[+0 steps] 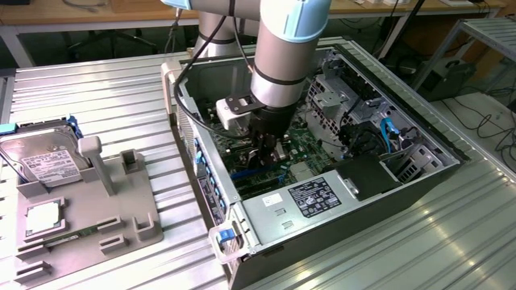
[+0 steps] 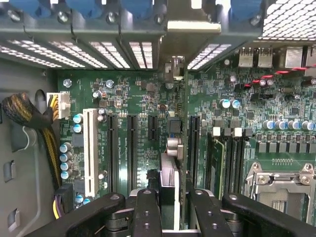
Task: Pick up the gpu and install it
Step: 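Insert the gpu into the slot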
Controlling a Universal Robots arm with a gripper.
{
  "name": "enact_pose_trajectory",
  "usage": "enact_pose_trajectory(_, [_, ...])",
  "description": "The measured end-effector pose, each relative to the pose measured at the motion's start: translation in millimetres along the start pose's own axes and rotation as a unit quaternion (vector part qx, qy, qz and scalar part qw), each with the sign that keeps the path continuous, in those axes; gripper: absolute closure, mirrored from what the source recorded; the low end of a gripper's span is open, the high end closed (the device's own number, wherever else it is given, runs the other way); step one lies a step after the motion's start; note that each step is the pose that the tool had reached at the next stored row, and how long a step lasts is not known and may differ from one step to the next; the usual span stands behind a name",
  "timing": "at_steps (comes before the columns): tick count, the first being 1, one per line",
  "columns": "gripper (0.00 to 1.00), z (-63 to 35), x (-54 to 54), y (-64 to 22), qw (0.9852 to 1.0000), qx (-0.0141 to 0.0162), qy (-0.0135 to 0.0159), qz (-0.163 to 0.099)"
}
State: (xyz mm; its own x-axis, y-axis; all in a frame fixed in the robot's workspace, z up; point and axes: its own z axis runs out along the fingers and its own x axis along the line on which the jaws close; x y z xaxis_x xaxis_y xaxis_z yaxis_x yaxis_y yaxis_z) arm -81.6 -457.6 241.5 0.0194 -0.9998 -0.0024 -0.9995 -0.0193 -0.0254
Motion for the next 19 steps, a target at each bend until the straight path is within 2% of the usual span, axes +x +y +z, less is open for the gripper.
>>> enact_pose_trajectory(3, [0.72,2.4,0.0,0.5,1.0000,-0.0002,0.0000,0.000])
enact_pose_trajectory(9, [0.72,7.9,0.0,0.8,1.0000,-0.0024,0.0001,0.000])
enact_pose_trajectory(16, [0.72,11.0,0.0,0.9,1.0000,-0.0032,0.0000,0.000])
enact_pose_trajectory(19, [0.72,17.6,0.2,2.8,1.0000,-0.0035,0.0006,0.000])
